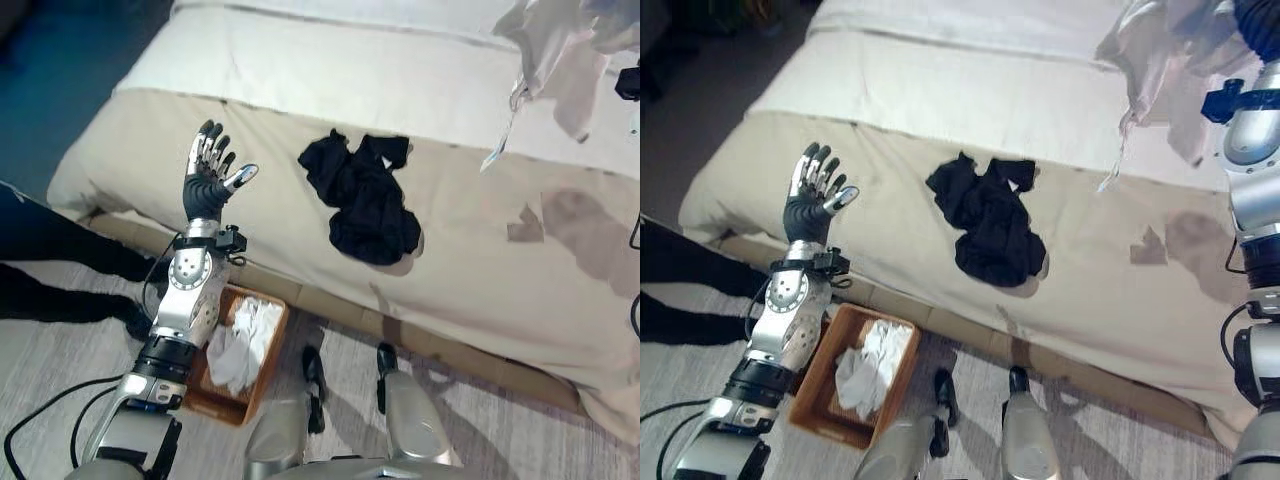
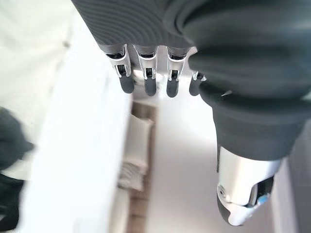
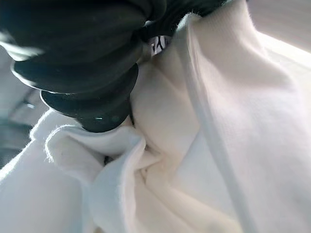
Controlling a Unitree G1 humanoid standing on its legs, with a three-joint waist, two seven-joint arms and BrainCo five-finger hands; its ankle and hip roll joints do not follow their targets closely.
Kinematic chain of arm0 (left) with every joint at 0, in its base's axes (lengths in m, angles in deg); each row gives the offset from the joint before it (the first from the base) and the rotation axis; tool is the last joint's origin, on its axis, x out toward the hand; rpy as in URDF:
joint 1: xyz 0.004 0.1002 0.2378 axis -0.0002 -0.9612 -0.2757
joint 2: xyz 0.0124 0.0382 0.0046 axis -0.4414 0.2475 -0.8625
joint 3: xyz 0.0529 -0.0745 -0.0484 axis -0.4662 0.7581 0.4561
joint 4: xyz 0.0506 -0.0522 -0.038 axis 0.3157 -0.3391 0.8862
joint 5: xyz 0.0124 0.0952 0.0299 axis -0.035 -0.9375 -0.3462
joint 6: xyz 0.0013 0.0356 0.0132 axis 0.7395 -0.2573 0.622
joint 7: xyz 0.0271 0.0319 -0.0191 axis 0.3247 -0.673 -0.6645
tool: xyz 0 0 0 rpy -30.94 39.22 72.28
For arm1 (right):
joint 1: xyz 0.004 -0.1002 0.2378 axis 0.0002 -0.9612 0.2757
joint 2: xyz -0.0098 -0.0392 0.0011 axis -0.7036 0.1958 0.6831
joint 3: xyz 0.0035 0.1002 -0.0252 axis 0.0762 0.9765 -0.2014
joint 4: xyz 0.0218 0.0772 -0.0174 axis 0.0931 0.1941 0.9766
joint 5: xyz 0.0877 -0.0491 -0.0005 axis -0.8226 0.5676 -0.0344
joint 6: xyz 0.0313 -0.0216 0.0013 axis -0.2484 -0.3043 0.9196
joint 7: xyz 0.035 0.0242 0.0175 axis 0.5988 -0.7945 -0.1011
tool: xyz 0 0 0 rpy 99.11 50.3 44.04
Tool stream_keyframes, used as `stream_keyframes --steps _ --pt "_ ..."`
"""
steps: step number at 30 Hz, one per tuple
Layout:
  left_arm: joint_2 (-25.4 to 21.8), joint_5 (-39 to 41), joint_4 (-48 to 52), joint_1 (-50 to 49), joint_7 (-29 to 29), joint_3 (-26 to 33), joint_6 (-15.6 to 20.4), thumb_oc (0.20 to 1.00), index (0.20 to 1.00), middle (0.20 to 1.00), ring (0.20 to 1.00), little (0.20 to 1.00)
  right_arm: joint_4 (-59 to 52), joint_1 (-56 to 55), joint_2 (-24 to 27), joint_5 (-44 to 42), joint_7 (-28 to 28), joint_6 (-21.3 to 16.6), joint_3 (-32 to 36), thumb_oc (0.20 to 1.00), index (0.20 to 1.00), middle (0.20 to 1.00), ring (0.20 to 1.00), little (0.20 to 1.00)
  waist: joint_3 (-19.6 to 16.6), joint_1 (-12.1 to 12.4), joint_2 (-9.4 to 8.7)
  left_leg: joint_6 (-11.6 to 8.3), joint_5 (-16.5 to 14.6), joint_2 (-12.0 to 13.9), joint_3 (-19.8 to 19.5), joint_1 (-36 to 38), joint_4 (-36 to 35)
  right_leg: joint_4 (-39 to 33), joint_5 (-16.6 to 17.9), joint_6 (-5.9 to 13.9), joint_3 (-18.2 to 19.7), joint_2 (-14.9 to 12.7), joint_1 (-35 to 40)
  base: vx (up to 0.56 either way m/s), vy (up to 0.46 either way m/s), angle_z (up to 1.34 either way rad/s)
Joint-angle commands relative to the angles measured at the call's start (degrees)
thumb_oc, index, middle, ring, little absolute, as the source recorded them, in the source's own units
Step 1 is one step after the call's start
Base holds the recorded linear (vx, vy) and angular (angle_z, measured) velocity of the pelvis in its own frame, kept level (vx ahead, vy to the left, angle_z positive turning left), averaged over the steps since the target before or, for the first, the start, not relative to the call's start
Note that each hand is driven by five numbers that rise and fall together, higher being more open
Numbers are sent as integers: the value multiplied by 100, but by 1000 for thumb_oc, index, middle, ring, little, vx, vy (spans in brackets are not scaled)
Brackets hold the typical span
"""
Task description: Pick up clothes into the bucket
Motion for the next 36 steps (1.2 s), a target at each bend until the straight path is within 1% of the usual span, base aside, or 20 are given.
stream_keyframes --steps 1,2,4,5,6,7,9,10,11,13,15,17,18,21,24,26,29,33,36 --pt "-195 -412 181 -33 78 -308 154 1000 1000 1000 1000 1000 -338 66 204 -223 112 -332 -171 200 200 200 200 200 -704 25 -287 -34 -788 -88 -301 179 378 -552 501 289 -80 -77 110 113 -1 5" --pt "-240 -507 112 342 112 -542 115 1000 1000 1000 1000 1000 -460 103 242 -305 238 -376 -253 200 200 200 200 200 -878 -33 -304 -46 -773 -71 -319 324 275 -577 468 297 -148 -76 249 87 -1 9" --pt "-248 -502 88 543 153 -675 74 1000 1000 1000 1000 1000 -588 35 253 -460 439 -451 -318 200 200 200 200 200 -1000 -62 -315 -55 -776 -60 -317 455 202 -634 447 301 -198 -92 397 91 -9 13" --pt "-273 -493 58 719 175 -789 45 1000 1000 1000 1000 1000 -625 33 278 -600 641 -476 -439 200 200 200 200 200 -1070 -71 -341 -60 -779 -48 -314 518 171 -669 447 305 -214 -94 468 69 -20 9" --pt "-326 -495 10 961 260 -970 29 1000 1000 1000 1000 1000 -613 145 341 -811 912 -527 -673 200 200 200 200 200 -1128 -75 -353 -69 -779 -45 -317 583 143 -711 449 309 -239 -89 540 62 -23 5" --pt "-331 -487 -4 1033 282 -1026 8 1000 1000 1000 1000 1000 -641 137 354 -932 999 -491 -749 200 200 200 200 200 -1176 -80 -358 -71 -787 -37 -307 622 128 -739 448 311 -246 -89 583 48 -18 2" --pt "-395 -445 -65 1335 426 -1297 -71 1000 1000 1000 1000 1000 -762 273 490 -969 1432 -457 -1248 200 200 200 200 200 -1275 -87 -381 -86 -779 -8 -274 719 73 -803 456 314 -251 -68 679 18 -9 0" --pt "-394 -444 -66 1336 426 -1294 -71 1000 1000 1000 1000 1000 -758 283 490 -970 1432 -458 -1257 200 200 200 200 200 -1271 -88 -378 -86 -779 -7 -274 721 71 -804 457 314 -251 -68 682 33 -16 -1" --pt "-431 -383 -122 1523 527 -1478 -144 1000 1000 1000 1000 1000 -842 269 540 -1093 1650 -451 -1451 200 200 200 200 200 -1362 -99 -381 -98 -771 12 -254 780 35 -847 462 317 -276 -68 758 36 -9 -1" --pt "-428 -370 -192 1670 586 -1599 -166 1000 1000 1000 1000 1000 -873 284 544 -1157 1745 -443 -1544 200 200 200 200 200 -1387 -107 -371 -105 -761 21 -252 825 5 -873 467 313 -285 -67 804 18 -4 -1" --pt "-377 -314 -402 1989 656 -1889 -257 1000 1000 1000 1000 1000 -1115 236 460 -1230 2008 -427 -1742 200 200 200 200 200 -1458 -126 -357 -114 -750 38 -255 904 -33 -925 476 312 -321 -57 893 18 -4 -1" --pt "-354 -221 -519 2138 718 -2039 -296 1000 1000 1000 1000 1000 -1295 211 435 -1288 2147 -433 -1807 200 200 200 200 200 -1488 -141 -351 -120 -745 45 -256 953 -56 -954 474 311 -333 -54 956 17 -3 0" --pt "-284 -102 -656 2301 783 -2209 -342 1000 1000 1000 1000 1000 -1450 227 372 -1384 2245 -421 -1884 200 200 200 200 200 -1515 -148 -338 -127 -738 48 -267 985 -60 -968 476 308 -346 -53 995 0 0 0" --pt "-231 -12 -760 2460 819 -2353 -379 1000 1000 1000 1000 1000 -1623 238 355 -1444 2309 -442 -1932 200 200 200 200 200 -1516 -158 -333 -131 -733 55 -276 1022 -80 -985 480 309 -367 -58 1040 3 0 -1" --pt "-179 129 -861 2599 858 -2485 -420 1000 1000 1000 1000 1000 -1780 326 323 -1468 2393 -448 -2065 200 200 200 200 200 -1521 -158 -325 -135 -726 58 -278 1040 -86 -1005 483 308 -392 -66 1075 0 0 0" --pt "-55 327 -992 2799 919 -2659 -465 1000 1000 1000 1000 1000 -1920 456 273 -1533 2496 -456 -2231 200 200 200 200 200 -1536 -156 -318 -142 -717 57 -299 1046 -92 -1015 482 309 -406 -61 1096 0 0 0" --pt "-4 373 -1086 3024 935 -2806 -509 1000 1000 1000 1000 1000 -2015 529 201 -1612 2564 -467 -2349 200 200 200 200 200 -1530 -154 -311 -151 -706 63 -323 1043 -83 -1006 475 307 -432 -63 1099 0 0 0" --pt "91 562 -1107 3187 954 -2921 -530 1000 1000 1000 1000 1000 -2201 590 97 -1766 2676 -489 -2481 200 200 200 200 200 -1529 -147 -304 -153 -709 58 -359 1051 -71 -991 462 305 -460 -73 1119 0 0 0" --pt "179 510 -1146 3304 923 -2998 -584 1000 1000 1000 1000 1000 -2362 584 32 -1813 2748 -494 -2508 200 200 200 200 200 -1521 -128 -297 -157 -708 50 -391 1050 -57 -988 449 301 -496 -82 1145 1 -3 3"
